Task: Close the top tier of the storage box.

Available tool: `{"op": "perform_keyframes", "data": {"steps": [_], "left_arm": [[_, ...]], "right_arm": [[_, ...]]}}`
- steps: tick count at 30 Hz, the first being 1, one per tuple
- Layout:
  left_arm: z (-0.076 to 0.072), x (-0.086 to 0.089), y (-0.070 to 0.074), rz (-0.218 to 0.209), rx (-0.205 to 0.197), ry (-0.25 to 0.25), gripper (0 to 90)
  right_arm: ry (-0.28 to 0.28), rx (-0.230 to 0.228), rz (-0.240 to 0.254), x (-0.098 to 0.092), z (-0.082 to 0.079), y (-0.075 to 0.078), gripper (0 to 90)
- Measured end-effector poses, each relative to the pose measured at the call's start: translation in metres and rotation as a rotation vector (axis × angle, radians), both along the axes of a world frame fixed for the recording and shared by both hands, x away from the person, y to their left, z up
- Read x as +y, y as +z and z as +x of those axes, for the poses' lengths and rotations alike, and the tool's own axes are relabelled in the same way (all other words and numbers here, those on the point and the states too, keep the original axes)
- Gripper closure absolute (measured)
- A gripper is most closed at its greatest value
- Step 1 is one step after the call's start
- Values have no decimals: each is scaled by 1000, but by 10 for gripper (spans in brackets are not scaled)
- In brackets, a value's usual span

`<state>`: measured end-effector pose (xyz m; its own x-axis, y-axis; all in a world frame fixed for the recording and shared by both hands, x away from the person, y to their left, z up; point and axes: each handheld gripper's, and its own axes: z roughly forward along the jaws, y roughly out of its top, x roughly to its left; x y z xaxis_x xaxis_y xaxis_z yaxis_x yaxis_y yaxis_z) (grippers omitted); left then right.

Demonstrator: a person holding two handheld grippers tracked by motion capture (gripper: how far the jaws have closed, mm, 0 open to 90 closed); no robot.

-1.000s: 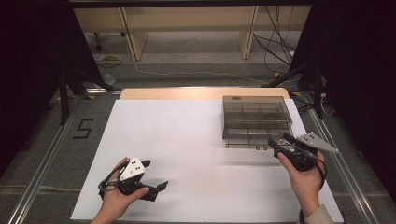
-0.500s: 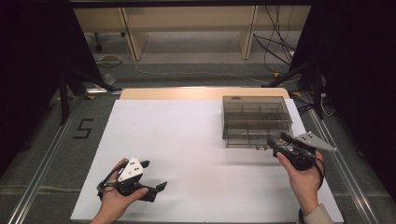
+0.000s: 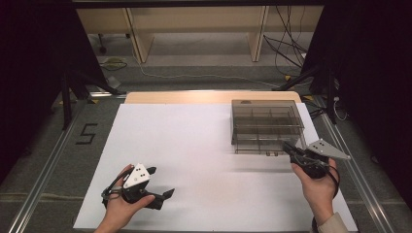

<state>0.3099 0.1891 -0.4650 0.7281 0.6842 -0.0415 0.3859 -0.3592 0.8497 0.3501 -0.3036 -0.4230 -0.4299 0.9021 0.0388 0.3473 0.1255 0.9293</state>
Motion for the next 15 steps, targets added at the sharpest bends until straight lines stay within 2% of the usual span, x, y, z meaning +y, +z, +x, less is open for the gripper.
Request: {"op": "perform_keyframes", "data": {"steps": [6, 12, 15], "left_arm": [[1, 0, 1, -5, 0, 10, 25], [1, -1, 0, -1, 0, 4, 25], [0, 0, 0, -3, 0, 3, 25]], "right_arm": [[25, 29, -30, -2, -2, -3, 900], [37, 40, -83, -1, -3, -5, 900], [36, 58, -86, -1, -3, -8, 900]]}}
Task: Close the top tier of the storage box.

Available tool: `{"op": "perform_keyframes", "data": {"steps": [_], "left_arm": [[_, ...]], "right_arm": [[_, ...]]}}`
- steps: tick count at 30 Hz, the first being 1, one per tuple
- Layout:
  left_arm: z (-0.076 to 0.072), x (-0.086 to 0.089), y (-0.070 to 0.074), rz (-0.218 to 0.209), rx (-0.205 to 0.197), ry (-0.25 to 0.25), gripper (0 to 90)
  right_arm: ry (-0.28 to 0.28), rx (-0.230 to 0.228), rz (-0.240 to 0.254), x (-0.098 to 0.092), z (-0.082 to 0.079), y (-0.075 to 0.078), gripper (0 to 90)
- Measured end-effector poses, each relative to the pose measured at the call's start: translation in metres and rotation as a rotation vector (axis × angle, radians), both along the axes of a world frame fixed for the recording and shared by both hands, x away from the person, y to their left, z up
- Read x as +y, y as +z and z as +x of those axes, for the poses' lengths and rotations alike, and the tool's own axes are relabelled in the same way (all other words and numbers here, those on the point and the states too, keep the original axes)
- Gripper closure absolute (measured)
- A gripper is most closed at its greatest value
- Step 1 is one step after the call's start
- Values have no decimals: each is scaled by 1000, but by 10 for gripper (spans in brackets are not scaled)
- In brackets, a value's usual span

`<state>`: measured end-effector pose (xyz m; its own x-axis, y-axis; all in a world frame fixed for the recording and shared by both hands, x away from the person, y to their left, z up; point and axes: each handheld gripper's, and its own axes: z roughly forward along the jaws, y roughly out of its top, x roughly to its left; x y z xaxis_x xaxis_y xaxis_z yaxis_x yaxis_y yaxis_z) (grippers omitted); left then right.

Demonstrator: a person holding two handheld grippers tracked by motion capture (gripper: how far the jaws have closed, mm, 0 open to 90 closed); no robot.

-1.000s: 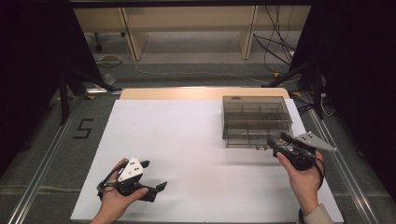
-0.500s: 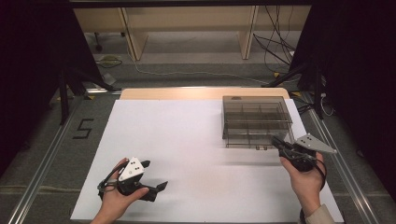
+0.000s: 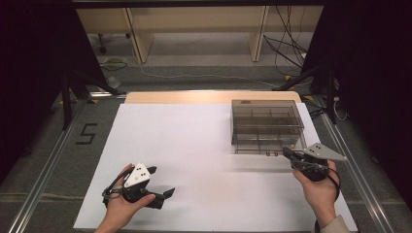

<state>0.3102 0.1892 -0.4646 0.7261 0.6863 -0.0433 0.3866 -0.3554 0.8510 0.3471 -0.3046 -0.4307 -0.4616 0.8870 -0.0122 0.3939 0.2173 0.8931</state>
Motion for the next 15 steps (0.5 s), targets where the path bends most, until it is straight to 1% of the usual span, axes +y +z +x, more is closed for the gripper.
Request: {"op": "perform_keyframes", "data": {"steps": [2, 6, 10, 15], "left_arm": [[-1, 1, 0, -9, -2, 3, 24], [-2, 2, 1, 1, -9, -2, 24], [-3, 2, 2, 1, -15, -6, 25], [-3, 1, 2, 2, -16, -6, 24]], "right_arm": [[3, 11, -3, 1, 1, -1, 900], [13, 24, -17, 4, 2, -3, 900], [18, 40, -32, 5, 2, -6, 900], [21, 45, -51, 6, 3, -9, 900]]}}
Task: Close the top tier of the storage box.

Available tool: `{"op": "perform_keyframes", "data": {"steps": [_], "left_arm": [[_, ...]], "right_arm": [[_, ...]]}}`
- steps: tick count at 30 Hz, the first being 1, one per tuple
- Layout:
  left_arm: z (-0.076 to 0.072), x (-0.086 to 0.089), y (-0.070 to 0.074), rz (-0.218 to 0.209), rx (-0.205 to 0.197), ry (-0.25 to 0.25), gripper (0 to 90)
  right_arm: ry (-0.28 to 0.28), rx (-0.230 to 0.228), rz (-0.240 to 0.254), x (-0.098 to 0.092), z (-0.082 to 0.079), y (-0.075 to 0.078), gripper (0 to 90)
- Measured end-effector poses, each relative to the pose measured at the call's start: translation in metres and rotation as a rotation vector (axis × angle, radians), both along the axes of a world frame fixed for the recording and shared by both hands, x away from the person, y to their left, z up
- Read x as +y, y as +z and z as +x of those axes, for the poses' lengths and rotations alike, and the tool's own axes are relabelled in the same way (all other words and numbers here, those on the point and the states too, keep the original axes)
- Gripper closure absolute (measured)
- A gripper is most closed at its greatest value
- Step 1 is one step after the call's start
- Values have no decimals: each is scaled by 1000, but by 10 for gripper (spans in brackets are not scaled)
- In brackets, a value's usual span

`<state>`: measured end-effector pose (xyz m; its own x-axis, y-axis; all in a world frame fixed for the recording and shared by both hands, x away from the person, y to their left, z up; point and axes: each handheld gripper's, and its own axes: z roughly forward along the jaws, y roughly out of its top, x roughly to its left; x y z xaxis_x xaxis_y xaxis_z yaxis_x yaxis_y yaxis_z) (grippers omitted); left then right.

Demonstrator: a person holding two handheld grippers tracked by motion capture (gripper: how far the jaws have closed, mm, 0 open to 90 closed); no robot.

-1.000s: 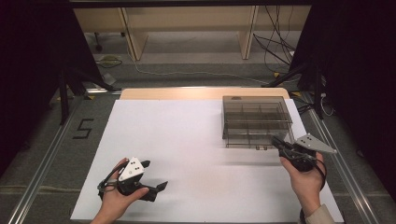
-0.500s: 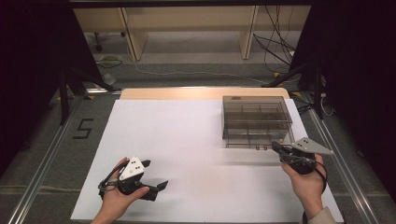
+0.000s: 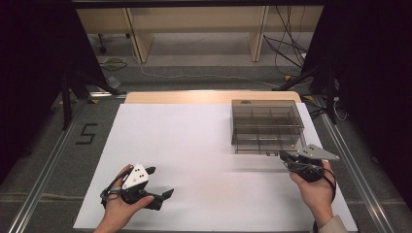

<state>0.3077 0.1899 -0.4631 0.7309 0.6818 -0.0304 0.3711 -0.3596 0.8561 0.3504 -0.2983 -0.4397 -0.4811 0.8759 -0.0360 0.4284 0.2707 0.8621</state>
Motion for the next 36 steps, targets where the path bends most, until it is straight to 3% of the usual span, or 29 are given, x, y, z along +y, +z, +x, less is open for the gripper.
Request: {"op": "perform_keyframes", "data": {"steps": [17, 36], "left_arm": [[0, 0, 0, 1, 0, -1, 25], [0, -1, 0, 3, 1, -1, 25]], "right_arm": [[2, 5, -35, 4, 1, -3, 900], [-17, -9, -39, 4, 6, -4, 900]]}}
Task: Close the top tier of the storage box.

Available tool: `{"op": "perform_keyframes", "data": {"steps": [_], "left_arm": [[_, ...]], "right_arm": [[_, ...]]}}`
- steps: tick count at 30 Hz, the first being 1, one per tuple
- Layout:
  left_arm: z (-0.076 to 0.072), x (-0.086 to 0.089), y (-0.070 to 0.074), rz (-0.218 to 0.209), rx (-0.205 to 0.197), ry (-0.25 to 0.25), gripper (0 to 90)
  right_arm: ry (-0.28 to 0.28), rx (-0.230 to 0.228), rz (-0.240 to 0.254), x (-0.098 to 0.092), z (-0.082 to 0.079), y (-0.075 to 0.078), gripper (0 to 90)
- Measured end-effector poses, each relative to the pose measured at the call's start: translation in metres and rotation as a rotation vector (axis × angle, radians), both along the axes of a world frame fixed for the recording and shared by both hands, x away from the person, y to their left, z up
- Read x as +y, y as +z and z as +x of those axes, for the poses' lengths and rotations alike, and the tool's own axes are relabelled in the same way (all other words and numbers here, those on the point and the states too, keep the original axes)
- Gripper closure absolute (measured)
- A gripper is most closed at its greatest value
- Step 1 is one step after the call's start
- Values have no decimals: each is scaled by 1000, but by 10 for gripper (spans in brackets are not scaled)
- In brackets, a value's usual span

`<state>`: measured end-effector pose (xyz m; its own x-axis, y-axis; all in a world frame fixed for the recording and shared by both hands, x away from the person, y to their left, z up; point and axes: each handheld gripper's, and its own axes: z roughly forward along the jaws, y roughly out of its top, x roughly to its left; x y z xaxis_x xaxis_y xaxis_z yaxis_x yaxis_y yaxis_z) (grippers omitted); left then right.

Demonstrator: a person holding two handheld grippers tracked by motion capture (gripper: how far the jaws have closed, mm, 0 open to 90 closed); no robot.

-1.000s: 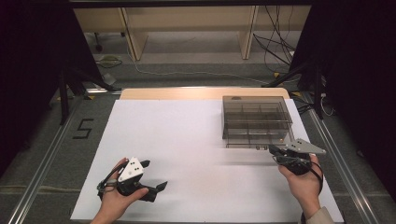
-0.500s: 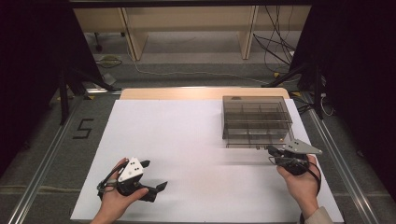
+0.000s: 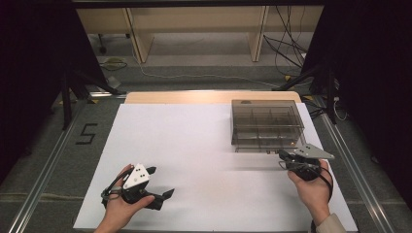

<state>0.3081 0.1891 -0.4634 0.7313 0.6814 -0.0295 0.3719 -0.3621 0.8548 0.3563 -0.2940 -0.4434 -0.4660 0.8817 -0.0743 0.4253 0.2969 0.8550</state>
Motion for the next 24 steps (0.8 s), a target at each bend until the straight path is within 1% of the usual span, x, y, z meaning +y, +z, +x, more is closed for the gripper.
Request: {"op": "perform_keyframes", "data": {"steps": [24], "left_arm": [[1, 0, 0, 7, 4, -3, 25]], "right_arm": [[-34, -29, 11, 3, 9, 2, 900]]}}
